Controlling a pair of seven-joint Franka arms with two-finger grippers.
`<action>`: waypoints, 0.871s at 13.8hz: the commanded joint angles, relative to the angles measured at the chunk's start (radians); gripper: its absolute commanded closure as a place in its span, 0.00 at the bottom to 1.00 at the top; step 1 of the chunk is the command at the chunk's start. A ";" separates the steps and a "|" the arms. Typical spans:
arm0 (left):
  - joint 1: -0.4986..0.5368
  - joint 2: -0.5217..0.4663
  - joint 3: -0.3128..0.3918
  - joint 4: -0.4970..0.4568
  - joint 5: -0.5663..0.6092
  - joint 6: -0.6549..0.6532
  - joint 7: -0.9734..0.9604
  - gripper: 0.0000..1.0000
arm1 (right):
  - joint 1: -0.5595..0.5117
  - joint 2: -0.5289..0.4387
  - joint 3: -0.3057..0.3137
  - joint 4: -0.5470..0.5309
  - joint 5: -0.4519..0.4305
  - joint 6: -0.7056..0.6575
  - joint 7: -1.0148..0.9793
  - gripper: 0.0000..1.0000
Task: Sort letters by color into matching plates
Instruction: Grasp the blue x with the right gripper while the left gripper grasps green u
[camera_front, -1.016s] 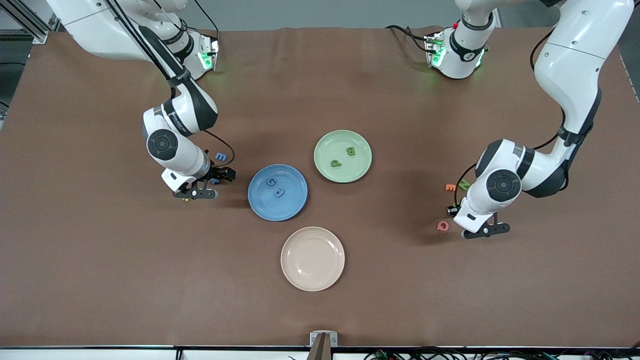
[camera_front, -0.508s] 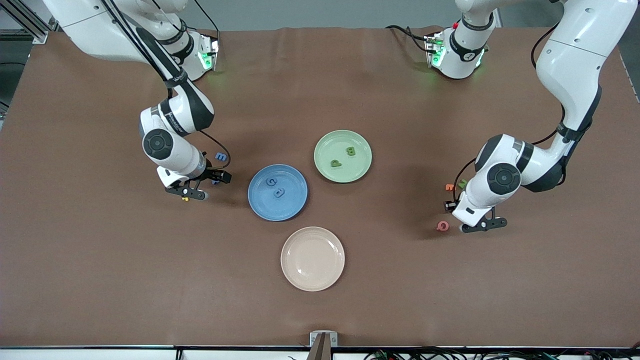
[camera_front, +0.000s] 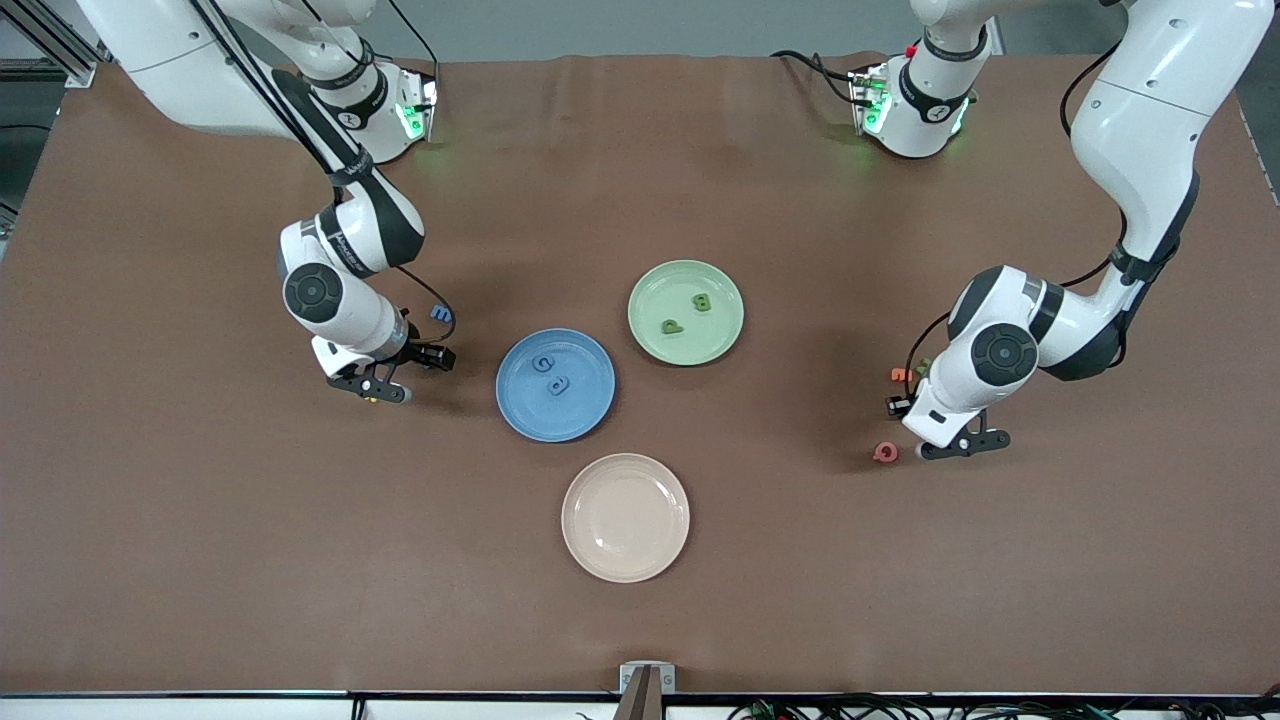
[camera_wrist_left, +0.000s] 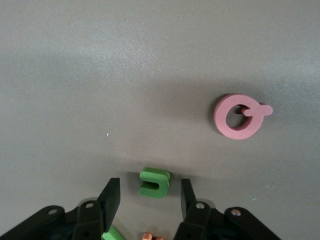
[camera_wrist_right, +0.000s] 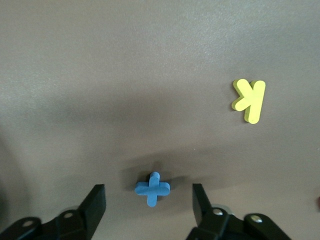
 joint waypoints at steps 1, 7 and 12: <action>0.017 -0.021 -0.004 -0.030 0.015 0.017 -0.007 0.44 | -0.008 0.008 0.003 -0.008 -0.034 0.020 0.029 0.27; 0.028 -0.026 -0.005 -0.051 0.017 0.017 -0.004 0.47 | -0.006 0.025 0.000 -0.010 -0.034 0.037 0.029 0.27; 0.030 -0.023 -0.006 -0.053 0.017 0.019 -0.004 0.50 | -0.006 0.034 0.000 -0.011 -0.034 0.037 0.029 0.32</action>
